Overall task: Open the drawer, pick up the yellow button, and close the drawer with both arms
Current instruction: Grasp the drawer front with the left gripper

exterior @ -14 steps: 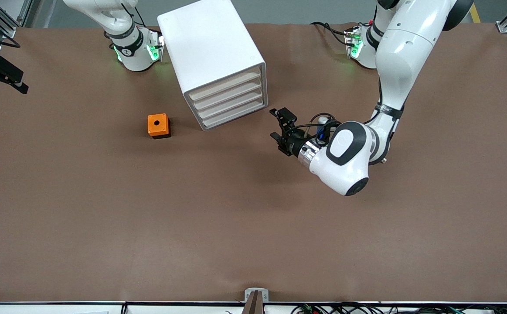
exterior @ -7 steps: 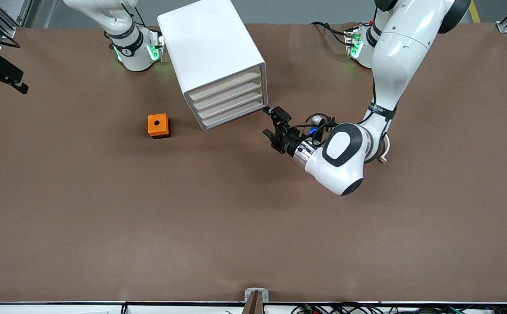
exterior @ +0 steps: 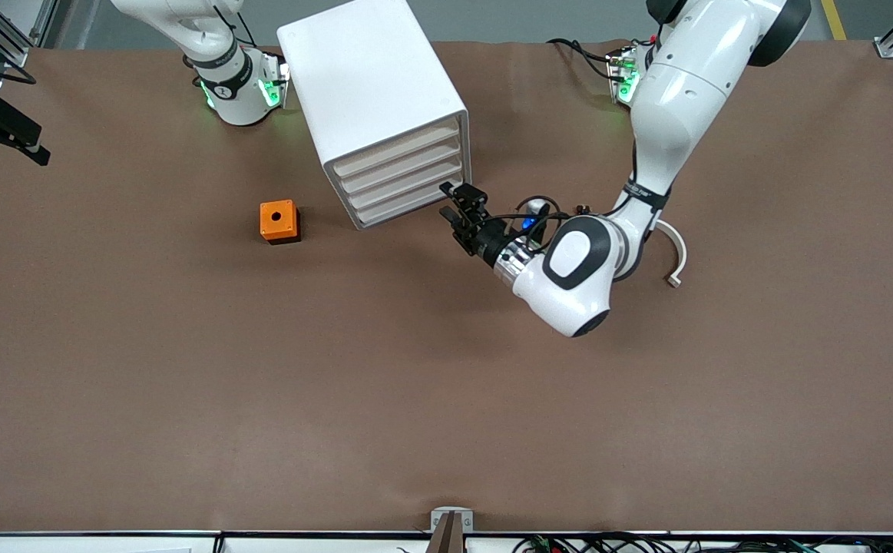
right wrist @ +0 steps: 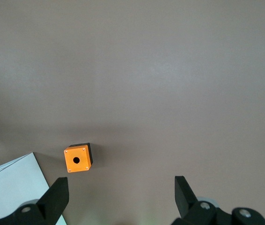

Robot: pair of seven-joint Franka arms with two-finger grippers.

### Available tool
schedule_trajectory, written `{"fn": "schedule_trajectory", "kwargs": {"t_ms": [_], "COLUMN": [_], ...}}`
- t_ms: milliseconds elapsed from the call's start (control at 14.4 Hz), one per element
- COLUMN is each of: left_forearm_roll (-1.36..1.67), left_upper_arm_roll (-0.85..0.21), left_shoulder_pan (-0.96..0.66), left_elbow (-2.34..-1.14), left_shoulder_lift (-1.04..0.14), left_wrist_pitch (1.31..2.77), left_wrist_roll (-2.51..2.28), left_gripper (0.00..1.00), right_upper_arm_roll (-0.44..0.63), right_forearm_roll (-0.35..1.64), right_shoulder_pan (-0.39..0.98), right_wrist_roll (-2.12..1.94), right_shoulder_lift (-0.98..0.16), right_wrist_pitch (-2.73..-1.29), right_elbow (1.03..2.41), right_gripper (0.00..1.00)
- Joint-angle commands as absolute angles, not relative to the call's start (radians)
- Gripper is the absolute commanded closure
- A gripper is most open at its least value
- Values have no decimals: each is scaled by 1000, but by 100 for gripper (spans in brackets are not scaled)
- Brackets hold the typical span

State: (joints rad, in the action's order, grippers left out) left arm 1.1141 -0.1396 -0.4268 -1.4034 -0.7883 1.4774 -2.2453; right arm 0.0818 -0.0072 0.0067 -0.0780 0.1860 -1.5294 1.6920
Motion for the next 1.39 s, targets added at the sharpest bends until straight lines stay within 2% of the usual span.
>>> {"fn": "schedule_trajectory", "kwargs": {"t_ms": [0, 347, 486, 1042, 1181, 1320], "left_forearm_roll": [1138, 1138, 1138, 1138, 1140, 1138], "left_upper_arm_roll": [-135, -137, -137, -138, -152, -158], "left_shoulder_pan": [-460, -494, -509, -558, -565, -566], "left_elbow": [-1402, -1482, -1489, -1503, -1505, -1506], "left_shoulder_lift": [-796, -784, -782, -779, -779, -781], "left_wrist_pitch": [1463, 1433, 1405, 1384, 1376, 1368], "left_wrist_roll": [-2281, -2284, -2304, -2322, -2335, -2342], "left_gripper": [46, 47, 51, 51, 54, 64], "right_upper_arm_roll": [84, 84, 84, 83, 83, 83], "right_forearm_roll": [-17, -17, -17, -17, -17, -17], "right_shoulder_pan": [14, 15, 17, 29, 28, 28], "right_wrist_roll": [-81, -81, -81, -83, -83, -83], "right_shoulder_lift": [190, 189, 189, 189, 189, 189], "right_wrist_pitch": [-1531, -1537, -1534, -1549, -1551, -1549], "right_elbow": [1692, 1692, 1692, 1690, 1690, 1690], "right_gripper": [0, 0, 0, 0, 0, 0]}}
